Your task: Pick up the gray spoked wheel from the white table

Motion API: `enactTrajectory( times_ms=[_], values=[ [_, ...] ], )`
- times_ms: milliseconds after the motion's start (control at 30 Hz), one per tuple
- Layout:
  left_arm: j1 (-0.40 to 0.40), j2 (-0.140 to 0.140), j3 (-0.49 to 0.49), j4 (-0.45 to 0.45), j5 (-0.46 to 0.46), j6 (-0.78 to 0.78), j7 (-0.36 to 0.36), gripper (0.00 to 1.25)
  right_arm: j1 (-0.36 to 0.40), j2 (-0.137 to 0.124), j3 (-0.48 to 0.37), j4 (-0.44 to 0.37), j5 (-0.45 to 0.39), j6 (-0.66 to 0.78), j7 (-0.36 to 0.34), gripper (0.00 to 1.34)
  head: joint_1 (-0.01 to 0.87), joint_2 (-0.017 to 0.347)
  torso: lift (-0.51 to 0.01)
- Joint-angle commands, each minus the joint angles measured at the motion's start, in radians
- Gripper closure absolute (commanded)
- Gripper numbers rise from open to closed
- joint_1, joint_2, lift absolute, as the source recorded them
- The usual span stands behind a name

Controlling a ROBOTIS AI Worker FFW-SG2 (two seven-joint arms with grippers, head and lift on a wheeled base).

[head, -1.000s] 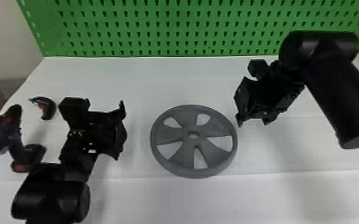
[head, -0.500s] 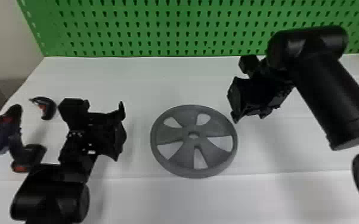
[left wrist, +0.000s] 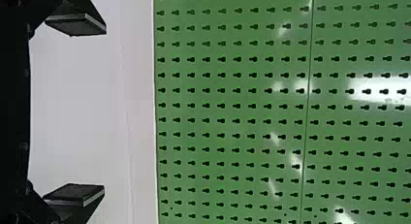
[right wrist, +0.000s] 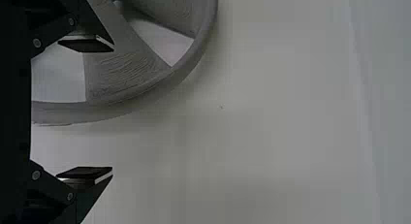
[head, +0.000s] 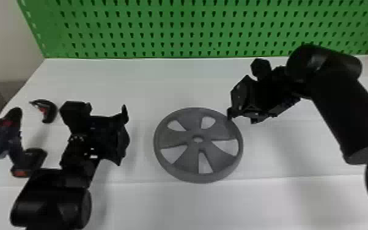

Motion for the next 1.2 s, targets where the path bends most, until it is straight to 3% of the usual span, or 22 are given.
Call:
enactTrajectory(
  times_ms=[0,100,233,267,433,600,733,833,1167],
  values=[
    [0.003,0.0,0.005,-0.002,0.0,0.0,0.0,0.13,0.002,0.005,-0.027,0.007,0.006,-0.059,-0.001,0.37,0.767,0.035,-0.107],
    [0.006,0.0,0.01,-0.005,0.0,0.0,0.0,0.13,0.01,0.013,-0.045,0.013,-0.031,-0.126,-0.037,0.37,0.767,0.035,-0.107],
    [0.007,0.0,0.011,-0.008,-0.002,0.0,0.0,0.13,0.013,0.018,-0.038,0.007,-0.178,-0.172,-0.25,0.37,0.767,0.035,-0.107],
    [0.006,0.0,0.01,-0.008,-0.003,0.002,0.0,0.13,0.013,0.018,-0.041,0.01,-0.18,-0.172,-0.259,0.37,0.767,0.035,-0.107],
    [0.007,0.0,0.013,-0.01,-0.005,0.002,0.0,0.13,0.007,0.016,-0.009,-0.01,-0.189,-0.113,-0.328,0.37,0.767,0.035,-0.107],
    [0.017,0.0,0.024,-0.017,-0.005,0.002,0.0,0.13,0.036,0.01,0.018,-0.116,-0.289,-0.076,-0.518,0.37,0.767,0.035,-0.107],
    [0.014,0.0,0.021,-0.017,-0.005,0.002,0.0,0.13,0.031,0.021,0.016,-0.131,-0.373,-0.002,-0.656,0.37,0.767,0.035,-0.107],
    [0.012,0.0,0.019,-0.017,-0.006,0.003,0.0,0.13,0.033,0.035,-0.032,-0.13,-0.433,0.076,-0.738,0.37,0.767,0.035,-0.107],
    [0.012,0.0,0.018,-0.017,-0.006,0.003,0.0,0.13,0.039,0.079,-0.211,-0.122,-0.456,0.246,-0.811,0.37,0.767,0.035,-0.107]
  ],
)
